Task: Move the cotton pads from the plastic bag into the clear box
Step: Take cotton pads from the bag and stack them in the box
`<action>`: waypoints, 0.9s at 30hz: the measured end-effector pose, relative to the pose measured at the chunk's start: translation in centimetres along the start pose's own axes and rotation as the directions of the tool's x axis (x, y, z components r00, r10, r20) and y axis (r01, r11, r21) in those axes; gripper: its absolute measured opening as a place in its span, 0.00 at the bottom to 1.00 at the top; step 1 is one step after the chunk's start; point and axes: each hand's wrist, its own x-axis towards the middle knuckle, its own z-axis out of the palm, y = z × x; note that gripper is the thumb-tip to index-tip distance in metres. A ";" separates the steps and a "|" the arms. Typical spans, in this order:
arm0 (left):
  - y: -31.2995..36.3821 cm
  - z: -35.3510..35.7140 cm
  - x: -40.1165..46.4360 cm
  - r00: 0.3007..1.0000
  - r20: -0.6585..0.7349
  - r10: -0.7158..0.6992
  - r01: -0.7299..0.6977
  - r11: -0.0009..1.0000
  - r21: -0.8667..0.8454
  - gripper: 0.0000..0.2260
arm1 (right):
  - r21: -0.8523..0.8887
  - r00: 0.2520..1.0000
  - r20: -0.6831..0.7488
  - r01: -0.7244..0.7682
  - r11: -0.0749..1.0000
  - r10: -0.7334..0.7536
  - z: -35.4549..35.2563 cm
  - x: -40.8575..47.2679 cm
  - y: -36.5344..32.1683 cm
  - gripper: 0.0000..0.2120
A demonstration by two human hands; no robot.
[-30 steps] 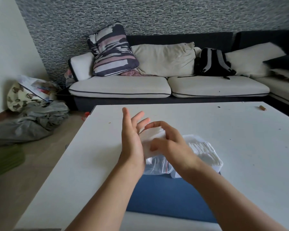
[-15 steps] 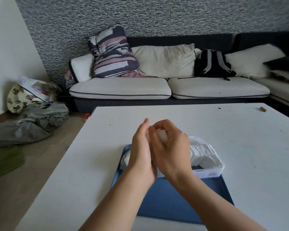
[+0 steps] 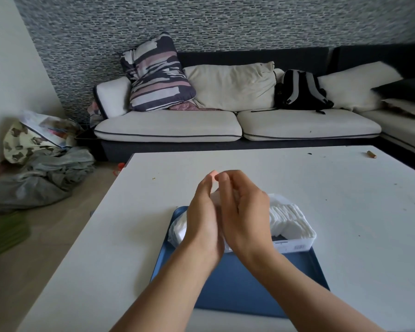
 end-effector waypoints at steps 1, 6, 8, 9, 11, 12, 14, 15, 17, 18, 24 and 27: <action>-0.1 0.1 -0.2 1.000 0.000 -0.030 0.030 0.999 -0.016 0.22 | -0.041 1.000 -0.022 0.019 0.999 -0.020 -0.2 0.3 0.2 0.14; -0.6 1.4 -0.8 0.988 -0.135 0.076 -0.071 0.997 0.039 0.28 | 0.028 0.992 -0.085 -0.091 0.995 0.094 -0.6 1.0 0.9 0.24; -0.5 1.8 -0.9 0.981 -0.155 0.115 -0.112 0.993 0.022 0.30 | 0.082 0.984 -0.088 -0.147 0.986 0.154 -0.4 0.9 1.0 0.23; -0.5 1.8 -1.0 0.980 -0.159 0.121 -0.120 0.993 0.016 0.30 | 0.093 0.983 -0.080 -0.156 0.983 0.163 -0.3 0.8 1.0 0.23; -0.3 1.9 -1.2 0.979 -0.161 0.125 -0.125 0.992 0.014 0.31 | 0.109 0.984 -0.058 -0.161 0.981 0.168 -0.2 0.7 0.8 0.23; -0.3 1.8 -1.1 0.981 -0.146 0.126 -0.125 0.992 0.018 0.31 | 0.119 0.984 -0.053 -0.165 0.979 0.172 -0.2 0.7 0.8 0.23; -0.3 1.6 -0.9 0.985 -0.083 0.148 -0.143 0.988 0.060 0.33 | 0.133 0.982 -0.063 -0.168 0.977 0.178 -0.4 0.8 0.7 0.22; -0.4 1.5 -0.8 0.986 -0.048 0.162 -0.157 0.982 0.104 0.34 | 0.134 0.981 -0.071 -0.171 0.976 0.182 -0.5 0.9 0.7 0.23; -0.6 1.2 -0.6 0.979 0.041 0.199 -0.202 0.948 0.245 0.35 | 0.132 0.977 -0.066 -0.191 0.973 0.201 -0.8 1.1 0.9 0.23; -0.9 1.1 -0.5 0.971 0.104 0.217 -0.240 0.912 0.332 0.37 | 0.138 0.975 -0.050 -0.209 0.968 0.218 -0.9 1.3 1.1 0.24; -1.7 1.2 0.1 0.951 0.042 0.307 -0.285 0.813 0.507 0.28 | 0.191 0.899 -0.069 -0.414 0.890 0.433 -1.4 2.2 1.7 0.21; -2.1 1.0 0.1 0.950 0.042 0.310 -0.262 0.713 0.650 0.25 | 0.242 0.841 -0.127 -0.488 0.838 0.526 -2.0 2.5 1.9 0.19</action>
